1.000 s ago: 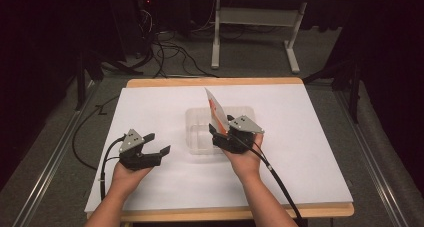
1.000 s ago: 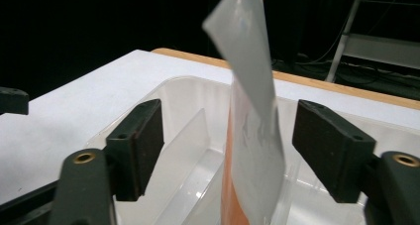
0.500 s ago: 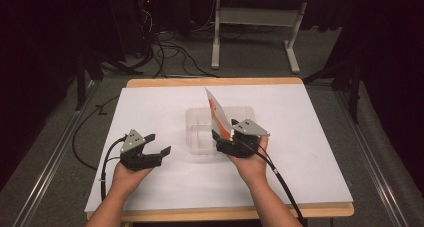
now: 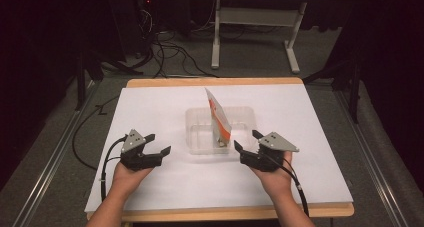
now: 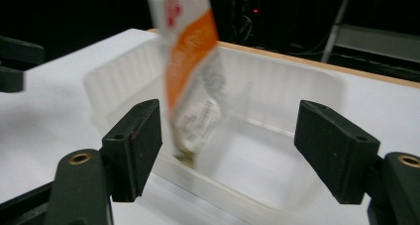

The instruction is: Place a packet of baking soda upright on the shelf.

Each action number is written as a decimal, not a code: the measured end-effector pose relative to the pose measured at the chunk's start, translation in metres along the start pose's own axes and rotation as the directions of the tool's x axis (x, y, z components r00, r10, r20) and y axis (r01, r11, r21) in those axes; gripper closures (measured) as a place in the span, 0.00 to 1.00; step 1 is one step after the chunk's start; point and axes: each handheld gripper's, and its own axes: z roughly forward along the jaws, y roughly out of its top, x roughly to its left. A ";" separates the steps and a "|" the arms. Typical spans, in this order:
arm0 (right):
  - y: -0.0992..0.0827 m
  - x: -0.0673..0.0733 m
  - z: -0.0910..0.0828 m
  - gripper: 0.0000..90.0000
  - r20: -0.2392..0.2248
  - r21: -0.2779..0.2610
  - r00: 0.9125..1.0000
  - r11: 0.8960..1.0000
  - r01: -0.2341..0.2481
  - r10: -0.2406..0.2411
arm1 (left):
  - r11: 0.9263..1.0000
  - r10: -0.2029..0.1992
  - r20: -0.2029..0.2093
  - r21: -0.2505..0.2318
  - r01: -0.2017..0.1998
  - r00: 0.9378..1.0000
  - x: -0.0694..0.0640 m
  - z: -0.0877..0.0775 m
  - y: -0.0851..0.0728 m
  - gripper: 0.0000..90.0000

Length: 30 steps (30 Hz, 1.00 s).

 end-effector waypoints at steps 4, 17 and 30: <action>-0.003 -0.025 -0.021 0.32 0.049 0.007 0.999 1.000 0.007 -0.007 | 1.000 -0.001 -0.002 0.002 0.001 1.000 -0.001 0.001 0.000 0.26; -0.053 -0.127 -0.102 0.35 0.273 -0.028 0.956 0.994 -0.106 0.109 | 0.999 -0.020 -0.045 0.037 0.022 0.999 0.003 0.004 -0.004 0.26; -0.075 -0.136 -0.096 0.39 0.232 -0.003 0.956 0.983 -0.183 0.178 | 0.997 0.036 -0.024 0.070 -0.034 0.999 -0.005 0.011 -0.004 0.26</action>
